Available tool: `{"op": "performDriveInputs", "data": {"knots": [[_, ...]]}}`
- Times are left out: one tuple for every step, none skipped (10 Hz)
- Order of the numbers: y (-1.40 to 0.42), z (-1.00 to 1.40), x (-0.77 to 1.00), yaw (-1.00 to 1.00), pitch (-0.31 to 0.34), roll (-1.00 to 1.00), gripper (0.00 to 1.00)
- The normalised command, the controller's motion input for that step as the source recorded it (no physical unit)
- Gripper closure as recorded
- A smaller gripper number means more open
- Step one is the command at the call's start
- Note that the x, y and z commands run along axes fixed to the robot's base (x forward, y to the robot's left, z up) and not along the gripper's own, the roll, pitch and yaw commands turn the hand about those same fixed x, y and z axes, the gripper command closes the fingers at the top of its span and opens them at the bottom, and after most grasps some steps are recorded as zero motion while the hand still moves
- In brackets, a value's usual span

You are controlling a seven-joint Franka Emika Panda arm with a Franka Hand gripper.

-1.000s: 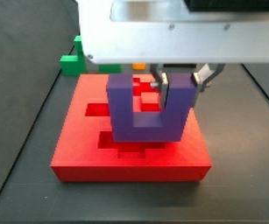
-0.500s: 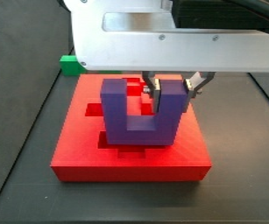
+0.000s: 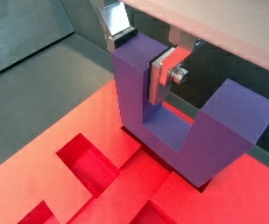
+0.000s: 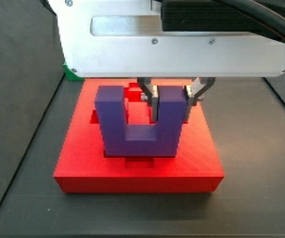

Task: Pick up the purple object. Move up. Place the purple object on the fixture. Regrasp the purple object. Move to above the board. Insert the purple object.
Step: Insert the purple object.

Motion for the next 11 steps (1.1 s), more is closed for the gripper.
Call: {"op": "performDriveInputs", "data": {"knots": [[-0.05,-0.05,0.11,0.11,-0.106,0.01,1.00],[-0.04,-0.05,0.15,0.10,-0.060,0.06,1.00],[0.00,-0.05,0.01,0.00,0.000,0.12,1.00],[0.05,-0.03,0.00,0.00,0.000,0.11,1.00],[0.06,-0.02,-0.06,-0.01,0.000,0.12,1.00],[0.03,-0.02,-0.14,-0.07,0.000,0.10,1.00],[0.00,0.00,-0.02,-0.05,0.000,0.09,1.00],[0.00,-0.07,0.00,-0.01,0.000,0.15,1.00],[-0.11,-0.23,0.00,0.00,0.000,0.26,1.00],[-0.14,-0.27,0.00,0.00,-0.009,0.28,1.00],[-0.15,-0.29,0.00,0.00,-0.016,0.27,1.00]]}}
